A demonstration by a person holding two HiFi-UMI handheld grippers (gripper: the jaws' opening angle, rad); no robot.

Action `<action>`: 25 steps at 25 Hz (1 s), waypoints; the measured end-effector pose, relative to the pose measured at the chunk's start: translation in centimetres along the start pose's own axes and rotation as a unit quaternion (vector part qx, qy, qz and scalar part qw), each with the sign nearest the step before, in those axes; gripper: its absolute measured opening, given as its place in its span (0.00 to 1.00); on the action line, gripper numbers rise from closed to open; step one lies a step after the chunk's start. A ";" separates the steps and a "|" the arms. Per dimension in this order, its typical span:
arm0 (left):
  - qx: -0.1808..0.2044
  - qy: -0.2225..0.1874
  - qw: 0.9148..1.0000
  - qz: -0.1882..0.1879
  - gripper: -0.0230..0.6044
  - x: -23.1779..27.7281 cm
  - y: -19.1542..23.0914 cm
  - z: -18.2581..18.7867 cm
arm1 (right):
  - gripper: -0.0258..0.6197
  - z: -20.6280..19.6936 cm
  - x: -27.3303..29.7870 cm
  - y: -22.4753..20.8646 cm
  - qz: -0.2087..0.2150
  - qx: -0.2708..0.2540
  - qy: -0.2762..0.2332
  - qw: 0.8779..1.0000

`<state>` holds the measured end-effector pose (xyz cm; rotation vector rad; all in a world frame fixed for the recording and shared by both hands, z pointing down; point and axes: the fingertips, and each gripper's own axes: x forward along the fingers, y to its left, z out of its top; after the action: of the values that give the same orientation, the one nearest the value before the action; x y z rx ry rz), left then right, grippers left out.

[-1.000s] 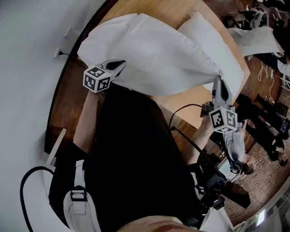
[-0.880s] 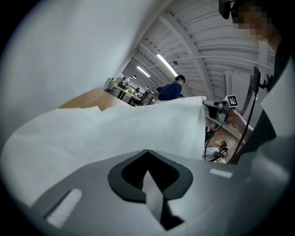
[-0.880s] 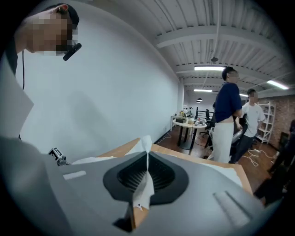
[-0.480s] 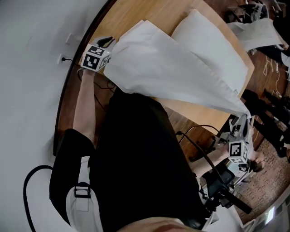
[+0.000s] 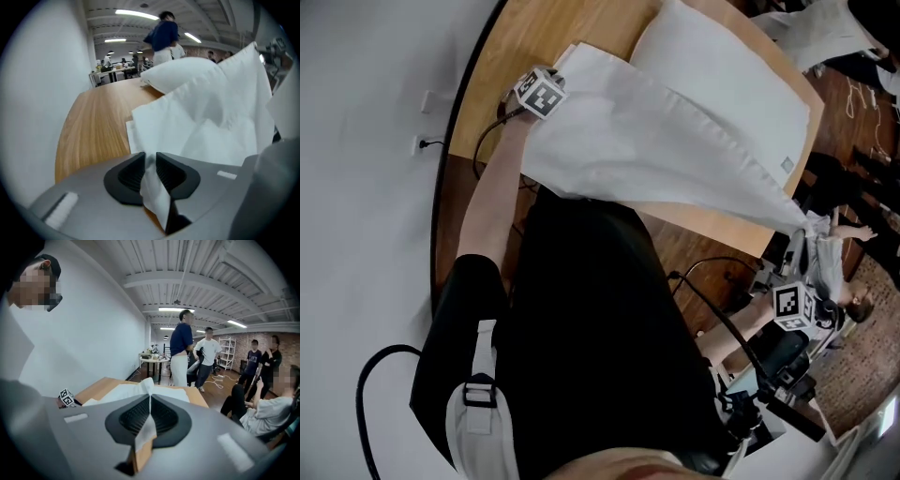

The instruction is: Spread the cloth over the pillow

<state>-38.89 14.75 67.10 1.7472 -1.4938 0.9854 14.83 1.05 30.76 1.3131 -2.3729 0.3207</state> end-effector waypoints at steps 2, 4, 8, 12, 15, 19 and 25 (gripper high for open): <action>0.054 0.012 0.998 0.038 0.05 -0.4 -0.5 0.8 | 0.05 -0.4 -0.1 -0.2 -0.003 -0.004 0.004 1.000; 0.102 -0.010 0.992 0.079 0.05 -3.0 -1.3 2.8 | 0.05 -0.6 -0.2 -0.1 -0.003 -0.004 0.005 1.000; 0.292 -0.007 0.955 0.049 0.05 -5.6 -11.0 3.3 | 0.05 -1.8 -0.8 -0.5 -0.005 0.016 0.009 1.000; 0.422 0.049 0.901 -0.093 0.11 -3.0 -20.4 -3.2 | 0.05 -3.1 -0.7 0.0 0.005 0.025 0.021 0.999; 0.325 -0.012 0.936 -0.133 0.11 -5.6 -19.1 -1.8 | 0.05 -3.5 -0.3 0.5 0.013 0.016 0.030 0.999; 0.095 -0.141 0.965 -0.198 0.11 -11.3 -14.2 2.6 | 0.05 -4.1 -0.7 0.0 0.008 0.021 0.037 0.999; 0.217 -0.121 0.958 -0.140 0.13 -7.1 -10.7 7.3 | 0.05 -4.4 0.0 0.6 0.016 0.017 0.041 0.999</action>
<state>-27.85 13.96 57.25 2.3913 -1.1761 1.0310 15.39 3.07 34.67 1.2532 -2.3306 0.4176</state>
